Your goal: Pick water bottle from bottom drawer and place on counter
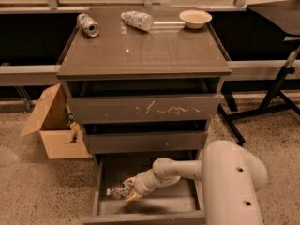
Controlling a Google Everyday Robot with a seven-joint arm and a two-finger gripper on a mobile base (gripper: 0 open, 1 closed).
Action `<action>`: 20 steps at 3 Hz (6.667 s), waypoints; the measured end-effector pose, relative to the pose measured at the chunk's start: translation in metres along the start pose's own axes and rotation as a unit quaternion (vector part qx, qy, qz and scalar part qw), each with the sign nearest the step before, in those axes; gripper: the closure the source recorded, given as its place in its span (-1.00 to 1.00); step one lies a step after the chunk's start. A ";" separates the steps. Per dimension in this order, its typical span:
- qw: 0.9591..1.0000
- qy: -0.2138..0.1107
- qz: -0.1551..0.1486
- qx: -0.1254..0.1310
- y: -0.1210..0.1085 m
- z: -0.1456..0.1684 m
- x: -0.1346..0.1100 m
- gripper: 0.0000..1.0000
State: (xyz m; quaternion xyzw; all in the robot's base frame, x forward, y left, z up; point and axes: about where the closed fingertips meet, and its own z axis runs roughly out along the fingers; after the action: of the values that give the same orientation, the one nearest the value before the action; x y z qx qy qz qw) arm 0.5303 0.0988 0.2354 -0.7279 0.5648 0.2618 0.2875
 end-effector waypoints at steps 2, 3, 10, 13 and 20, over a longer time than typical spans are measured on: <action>1.000 -0.010 -0.017 0.011 0.008 -0.043 -0.051 1.00; 0.999 -0.010 -0.034 0.014 0.013 -0.070 -0.069 1.00; 0.983 -0.034 -0.173 0.060 0.060 -0.369 -0.240 1.00; 0.975 0.056 -0.182 0.115 0.040 -0.526 -0.279 1.00; 0.962 0.119 -0.184 0.160 -0.093 -0.661 -0.285 1.00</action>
Offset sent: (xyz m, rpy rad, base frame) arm -0.0106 0.0021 0.0497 0.0249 -0.0259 -0.0033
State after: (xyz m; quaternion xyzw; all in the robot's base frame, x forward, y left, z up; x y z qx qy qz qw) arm 0.5939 -0.1634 0.9093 -0.7895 0.4857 0.0219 0.3745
